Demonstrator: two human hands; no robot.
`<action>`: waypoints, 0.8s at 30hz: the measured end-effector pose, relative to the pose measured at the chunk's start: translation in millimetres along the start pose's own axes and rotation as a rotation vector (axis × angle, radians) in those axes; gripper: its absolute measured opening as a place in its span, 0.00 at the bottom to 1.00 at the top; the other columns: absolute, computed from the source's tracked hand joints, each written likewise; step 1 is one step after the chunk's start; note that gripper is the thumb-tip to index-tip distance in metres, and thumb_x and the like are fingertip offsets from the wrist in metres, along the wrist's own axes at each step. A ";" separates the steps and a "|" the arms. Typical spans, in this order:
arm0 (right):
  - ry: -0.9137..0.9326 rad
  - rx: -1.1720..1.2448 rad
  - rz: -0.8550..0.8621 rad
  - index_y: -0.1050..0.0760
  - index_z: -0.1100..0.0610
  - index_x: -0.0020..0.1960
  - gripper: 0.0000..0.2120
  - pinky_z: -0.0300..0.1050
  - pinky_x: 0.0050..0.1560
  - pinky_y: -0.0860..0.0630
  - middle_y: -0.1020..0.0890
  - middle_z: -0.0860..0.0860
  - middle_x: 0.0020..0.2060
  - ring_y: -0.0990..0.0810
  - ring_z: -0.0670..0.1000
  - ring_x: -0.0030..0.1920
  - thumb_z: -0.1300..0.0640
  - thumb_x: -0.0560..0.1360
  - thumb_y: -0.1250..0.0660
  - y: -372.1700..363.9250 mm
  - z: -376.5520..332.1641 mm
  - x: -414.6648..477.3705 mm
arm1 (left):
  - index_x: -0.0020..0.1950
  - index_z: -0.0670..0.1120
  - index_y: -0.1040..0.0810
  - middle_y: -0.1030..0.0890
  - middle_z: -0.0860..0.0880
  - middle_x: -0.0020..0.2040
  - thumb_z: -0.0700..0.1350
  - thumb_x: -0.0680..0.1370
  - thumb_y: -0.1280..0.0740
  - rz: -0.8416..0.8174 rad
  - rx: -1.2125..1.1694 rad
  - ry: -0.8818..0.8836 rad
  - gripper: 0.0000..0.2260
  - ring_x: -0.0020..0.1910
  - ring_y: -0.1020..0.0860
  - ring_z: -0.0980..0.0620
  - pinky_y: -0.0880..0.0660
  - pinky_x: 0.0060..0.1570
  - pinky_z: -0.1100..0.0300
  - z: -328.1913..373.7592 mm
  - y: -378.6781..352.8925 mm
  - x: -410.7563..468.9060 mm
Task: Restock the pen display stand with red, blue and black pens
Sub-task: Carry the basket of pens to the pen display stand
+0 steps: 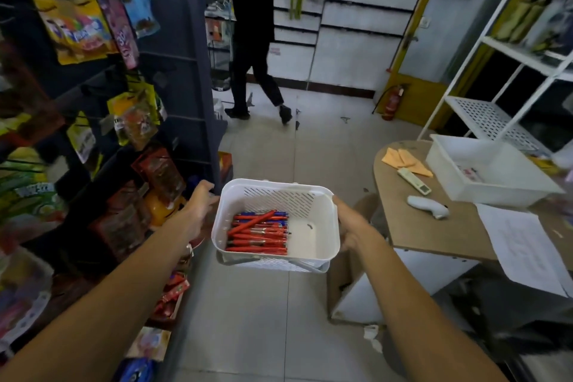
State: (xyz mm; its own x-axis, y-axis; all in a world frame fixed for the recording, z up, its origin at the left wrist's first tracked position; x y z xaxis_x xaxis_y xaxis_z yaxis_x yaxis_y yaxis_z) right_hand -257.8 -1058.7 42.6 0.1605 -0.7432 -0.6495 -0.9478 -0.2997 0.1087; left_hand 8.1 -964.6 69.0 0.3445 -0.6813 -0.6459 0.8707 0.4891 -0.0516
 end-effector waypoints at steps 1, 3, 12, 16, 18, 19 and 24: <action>0.004 -0.003 0.009 0.21 0.54 0.57 0.28 0.60 0.60 0.23 0.15 0.56 0.52 0.18 0.59 0.57 0.33 0.71 0.35 -0.1 -6.7 8.6 | 0.50 0.42 0.25 0.21 0.44 0.34 0.57 0.81 0.50 0.007 0.007 -0.004 0.21 0.34 0.27 0.47 0.30 0.45 0.55 7.2 0.2 8.0; 0.014 0.016 0.018 0.21 0.55 0.60 0.29 0.60 0.60 0.24 0.15 0.56 0.52 0.18 0.59 0.57 0.33 0.71 0.36 0.0 -17.0 31.2 | 0.56 0.43 0.25 0.22 0.44 0.41 0.58 0.80 0.49 0.022 0.028 -0.003 0.22 0.37 0.26 0.46 0.28 0.53 0.51 19.9 -0.6 22.8; 0.025 0.031 0.029 0.21 0.52 0.56 0.22 0.61 0.61 0.24 0.15 0.56 0.51 0.18 0.58 0.55 0.36 0.73 0.35 -1.2 -77.9 60.4 | 0.46 0.43 0.22 0.21 0.42 0.37 0.56 0.80 0.49 0.000 0.036 0.014 0.22 0.36 0.27 0.46 0.31 0.34 0.57 64.0 -19.2 77.5; 0.014 0.041 0.037 0.22 0.53 0.53 0.21 0.60 0.62 0.24 0.16 0.57 0.51 0.19 0.58 0.55 0.37 0.74 0.35 11.2 -98.5 98.5 | 0.52 0.42 0.23 0.22 0.44 0.37 0.56 0.79 0.49 -0.039 0.052 0.010 0.22 0.36 0.27 0.46 0.32 0.34 0.58 85.0 -39.1 112.1; 0.018 0.051 0.032 0.22 0.54 0.51 0.19 0.58 0.60 0.24 0.17 0.57 0.50 0.19 0.57 0.52 0.39 0.76 0.37 18.0 -112.6 117.0 | 0.52 0.42 0.23 0.22 0.45 0.30 0.57 0.78 0.48 -0.052 0.043 0.011 0.21 0.33 0.28 0.47 0.33 0.32 0.60 96.6 -51.9 131.2; 0.028 0.061 0.046 0.23 0.54 0.50 0.17 0.55 0.58 0.23 0.18 0.57 0.47 0.20 0.55 0.48 0.41 0.78 0.38 22.8 -119.8 127.2 | 0.52 0.41 0.24 0.22 0.45 0.31 0.57 0.78 0.47 -0.061 0.048 0.008 0.22 0.33 0.28 0.47 0.32 0.33 0.60 103.7 -59.0 141.5; 0.039 0.132 0.034 0.26 0.53 0.43 0.13 0.52 0.50 0.26 0.22 0.53 0.41 0.24 0.52 0.40 0.45 0.80 0.39 50.8 -162.9 176.2 | 0.44 0.45 0.27 0.26 0.45 0.40 0.54 0.77 0.46 -0.016 0.074 0.001 0.14 0.38 0.28 0.47 0.31 0.35 0.58 151.4 -109.9 185.6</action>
State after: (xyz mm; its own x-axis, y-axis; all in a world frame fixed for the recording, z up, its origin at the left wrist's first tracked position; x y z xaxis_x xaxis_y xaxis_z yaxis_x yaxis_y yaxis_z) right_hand -232.8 -1302.3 56.3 0.1361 -0.7751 -0.6170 -0.9805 -0.1945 0.0281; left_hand 29.5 -1227.2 70.1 0.3303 -0.6878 -0.6464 0.8995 0.4370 -0.0054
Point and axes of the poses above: each hand's wrist, its own x-axis towards the middle knuckle, its own y-axis out of the back of the hand, z = x × y, the point moved 3 cm from there along x, towards the middle knuckle
